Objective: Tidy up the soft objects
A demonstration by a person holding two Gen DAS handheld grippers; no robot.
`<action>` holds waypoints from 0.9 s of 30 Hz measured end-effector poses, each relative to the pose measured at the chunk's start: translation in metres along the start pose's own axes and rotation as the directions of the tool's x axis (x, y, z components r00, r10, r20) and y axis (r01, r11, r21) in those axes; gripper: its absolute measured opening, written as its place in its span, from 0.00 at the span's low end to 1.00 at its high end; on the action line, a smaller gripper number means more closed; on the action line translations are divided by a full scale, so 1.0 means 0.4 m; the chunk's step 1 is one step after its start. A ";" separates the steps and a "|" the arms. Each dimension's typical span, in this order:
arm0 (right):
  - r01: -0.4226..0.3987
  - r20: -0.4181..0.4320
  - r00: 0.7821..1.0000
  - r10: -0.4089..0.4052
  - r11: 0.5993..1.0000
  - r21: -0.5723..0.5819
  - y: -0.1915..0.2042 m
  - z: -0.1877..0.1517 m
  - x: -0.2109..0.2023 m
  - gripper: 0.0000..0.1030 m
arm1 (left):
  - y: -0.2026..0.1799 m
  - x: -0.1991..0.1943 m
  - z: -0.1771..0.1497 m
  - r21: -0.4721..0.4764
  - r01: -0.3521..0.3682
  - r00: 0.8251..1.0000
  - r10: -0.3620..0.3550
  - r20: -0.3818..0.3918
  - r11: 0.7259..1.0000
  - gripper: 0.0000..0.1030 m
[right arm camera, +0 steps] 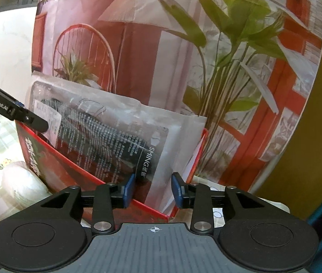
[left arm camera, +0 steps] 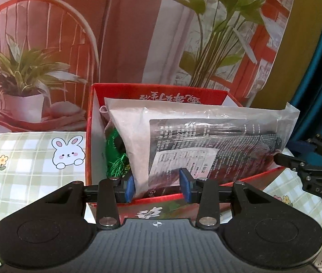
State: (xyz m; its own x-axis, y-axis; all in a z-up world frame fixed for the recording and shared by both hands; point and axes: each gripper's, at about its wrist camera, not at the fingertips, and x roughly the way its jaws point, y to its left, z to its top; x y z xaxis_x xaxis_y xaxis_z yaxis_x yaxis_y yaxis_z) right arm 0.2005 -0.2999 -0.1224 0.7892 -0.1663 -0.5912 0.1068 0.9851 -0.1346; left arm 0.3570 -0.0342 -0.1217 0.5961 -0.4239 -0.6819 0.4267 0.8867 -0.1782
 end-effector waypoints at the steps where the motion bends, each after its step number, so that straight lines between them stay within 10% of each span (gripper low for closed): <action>1: 0.004 0.004 1.000 -0.004 1.000 0.000 -0.002 0.002 -0.004 0.41 | 0.000 -0.001 0.001 0.001 0.000 1.000 0.000 0.001 1.000 0.41; 4: 0.042 0.039 0.998 -0.043 0.999 0.006 -0.007 0.014 -0.024 0.66 | -0.006 -0.003 -0.004 0.014 -0.007 1.000 0.007 0.007 1.000 0.41; 13: -0.034 0.181 0.983 -0.029 0.941 0.338 -0.088 0.079 -0.055 0.65 | -0.013 -0.005 -0.011 0.022 -0.014 1.000 0.014 0.013 1.000 0.41; 15: -0.084 0.198 0.980 -0.006 0.892 0.444 -0.104 0.080 -0.040 0.62 | -0.011 -0.005 -0.009 0.024 -0.011 1.000 0.010 0.008 1.000 0.41; 19: -0.082 0.147 0.989 -0.009 0.799 0.596 -0.108 0.061 -0.006 0.20 | 0.000 -0.027 -0.003 -0.004 -0.011 1.000 0.011 0.021 1.000 0.40; 27: -0.007 0.093 0.994 -0.057 0.819 0.574 -0.088 0.011 -0.005 0.16 | -0.018 -0.193 0.038 -0.031 0.041 0.954 -0.030 0.298 0.999 0.32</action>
State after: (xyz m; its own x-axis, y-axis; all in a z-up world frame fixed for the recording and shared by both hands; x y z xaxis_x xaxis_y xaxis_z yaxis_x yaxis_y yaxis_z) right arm 0.1979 -0.3342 -0.1128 0.8345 -0.2175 -0.5062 0.4294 0.8324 0.3503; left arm 0.3183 -0.0108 -0.0571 0.7588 -0.4860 -0.4336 0.4292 0.8739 -0.2283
